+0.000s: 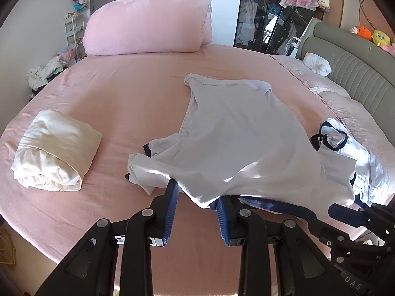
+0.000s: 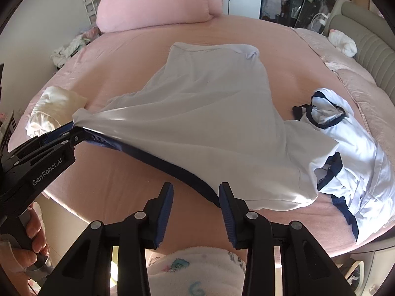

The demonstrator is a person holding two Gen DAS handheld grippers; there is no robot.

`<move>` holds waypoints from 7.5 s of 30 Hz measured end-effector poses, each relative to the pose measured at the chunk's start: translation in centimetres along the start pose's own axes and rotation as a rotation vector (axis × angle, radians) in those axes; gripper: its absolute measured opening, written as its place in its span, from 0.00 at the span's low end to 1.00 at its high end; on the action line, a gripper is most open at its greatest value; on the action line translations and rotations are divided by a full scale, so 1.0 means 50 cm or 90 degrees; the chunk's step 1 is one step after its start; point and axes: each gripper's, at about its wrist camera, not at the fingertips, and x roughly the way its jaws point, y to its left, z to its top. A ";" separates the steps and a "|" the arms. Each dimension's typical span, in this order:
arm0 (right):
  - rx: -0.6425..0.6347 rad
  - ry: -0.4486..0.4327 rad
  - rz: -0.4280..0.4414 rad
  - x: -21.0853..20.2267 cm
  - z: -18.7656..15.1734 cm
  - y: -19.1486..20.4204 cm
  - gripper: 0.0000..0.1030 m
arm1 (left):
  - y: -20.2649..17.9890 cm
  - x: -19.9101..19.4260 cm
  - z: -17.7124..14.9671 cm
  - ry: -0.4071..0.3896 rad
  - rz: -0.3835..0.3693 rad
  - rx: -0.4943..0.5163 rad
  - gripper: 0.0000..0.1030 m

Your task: Fold clothes

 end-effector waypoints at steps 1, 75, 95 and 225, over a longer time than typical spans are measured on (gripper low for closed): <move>-0.024 -0.001 -0.014 0.008 0.001 0.014 0.37 | 0.001 0.000 0.001 0.003 -0.005 -0.001 0.26; 0.148 -0.032 0.119 0.054 0.065 -0.179 0.12 | -0.247 0.177 0.035 0.128 -0.066 0.524 0.18; 0.181 0.011 0.278 0.044 0.001 -0.101 0.47 | -0.153 0.209 0.094 0.183 -0.254 0.197 0.12; 0.159 0.008 -0.087 0.173 0.085 -0.211 0.46 | -0.070 0.127 -0.015 0.141 -0.060 0.168 0.43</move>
